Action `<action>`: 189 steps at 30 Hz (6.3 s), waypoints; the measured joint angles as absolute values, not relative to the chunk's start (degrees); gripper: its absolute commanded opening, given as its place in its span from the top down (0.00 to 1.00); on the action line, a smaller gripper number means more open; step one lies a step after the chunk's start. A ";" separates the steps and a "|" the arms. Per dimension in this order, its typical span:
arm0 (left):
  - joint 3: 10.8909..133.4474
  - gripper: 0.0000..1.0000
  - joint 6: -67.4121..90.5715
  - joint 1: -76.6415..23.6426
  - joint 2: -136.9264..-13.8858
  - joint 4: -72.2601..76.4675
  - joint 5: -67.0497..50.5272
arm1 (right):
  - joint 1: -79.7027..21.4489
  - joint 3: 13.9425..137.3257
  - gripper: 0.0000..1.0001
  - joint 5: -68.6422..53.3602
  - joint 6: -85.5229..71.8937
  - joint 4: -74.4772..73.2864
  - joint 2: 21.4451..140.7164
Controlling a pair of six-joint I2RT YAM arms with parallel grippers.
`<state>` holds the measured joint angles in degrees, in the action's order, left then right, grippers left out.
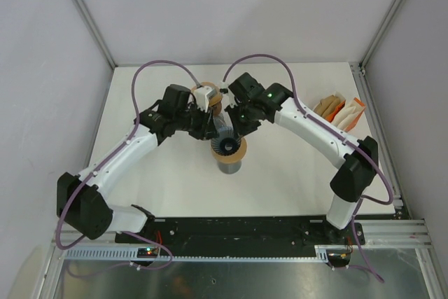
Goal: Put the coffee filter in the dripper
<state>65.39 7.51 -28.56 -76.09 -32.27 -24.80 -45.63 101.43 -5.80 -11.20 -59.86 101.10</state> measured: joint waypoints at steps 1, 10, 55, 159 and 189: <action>65.39 0.86 7.77 -28.69 -76.34 -32.12 -24.67 | -45.23 100.82 1.00 -6.07 -11.66 -58.76 100.88; 66.13 0.98 8.23 -29.02 -78.96 -28.69 -25.47 | -40.38 95.09 1.00 -13.80 -14.68 -52.49 99.13; 72.55 0.46 5.02 -26.30 -81.43 -32.29 -25.67 | -41.56 97.60 0.62 -10.52 -17.41 -51.96 100.71; 69.10 0.18 -2.98 -5.61 -73.87 -27.99 -20.21 | 17.32 57.32 0.74 2.92 -32.47 -4.47 86.11; 68.99 0.18 -2.96 -5.08 -73.87 -27.97 -20.47 | 17.30 57.69 1.00 2.02 -33.43 -1.48 91.29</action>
